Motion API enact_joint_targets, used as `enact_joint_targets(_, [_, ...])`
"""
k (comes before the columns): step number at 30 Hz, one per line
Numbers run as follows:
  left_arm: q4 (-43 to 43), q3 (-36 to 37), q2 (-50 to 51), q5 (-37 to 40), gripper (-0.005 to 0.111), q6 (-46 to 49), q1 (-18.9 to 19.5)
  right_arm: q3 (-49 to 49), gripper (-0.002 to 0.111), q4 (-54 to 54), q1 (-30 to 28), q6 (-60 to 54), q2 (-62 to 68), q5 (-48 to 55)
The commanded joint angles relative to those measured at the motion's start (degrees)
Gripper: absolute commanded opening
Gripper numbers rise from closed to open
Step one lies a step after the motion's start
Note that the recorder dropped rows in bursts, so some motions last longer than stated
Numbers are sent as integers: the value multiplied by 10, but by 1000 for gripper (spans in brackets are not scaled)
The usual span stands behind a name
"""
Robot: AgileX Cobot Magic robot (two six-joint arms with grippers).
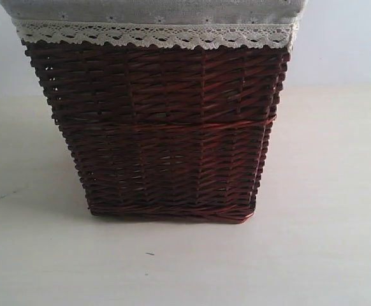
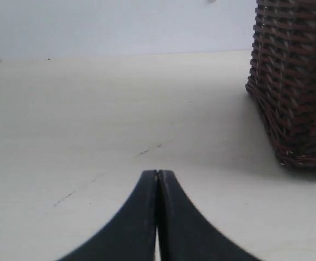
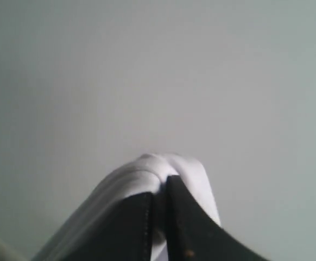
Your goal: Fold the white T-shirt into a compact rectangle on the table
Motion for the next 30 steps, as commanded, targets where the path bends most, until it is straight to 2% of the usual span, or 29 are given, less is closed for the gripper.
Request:
enact_joint_targets(1, [0, 0, -4, -5, 0, -1, 0, -70, 0, 13, -2, 72, -57, -58])
enact_joint_targets(13, [0, 0, -4, -5, 0, -1, 0, -220, 0, -59, -2, 327, -99, -123])
enact_joint_targets(18, [0, 0, -4, -5, 0, -1, 0, -303, 0, -61, -2, 348, -98, -115])
enact_joint_targets(24, [0, 0, -4, -5, 0, -1, 0, -428, 0, -64, -2, 453, -92, -96])
enact_joint_targets(27, [0, 0, -4, -5, 0, -1, 0, -481, 0, -64, -2, 546, -66, -98])
enact_joint_targets(29, [0, 0, -4, -5, 0, -1, 0, -487, 0, -97, -2, 600, -57, -132])
enact_joint_targets(30, [0, 0, -4, -5, 0, -1, 0, -487, 0, -171, -2, 640, -51, -170])
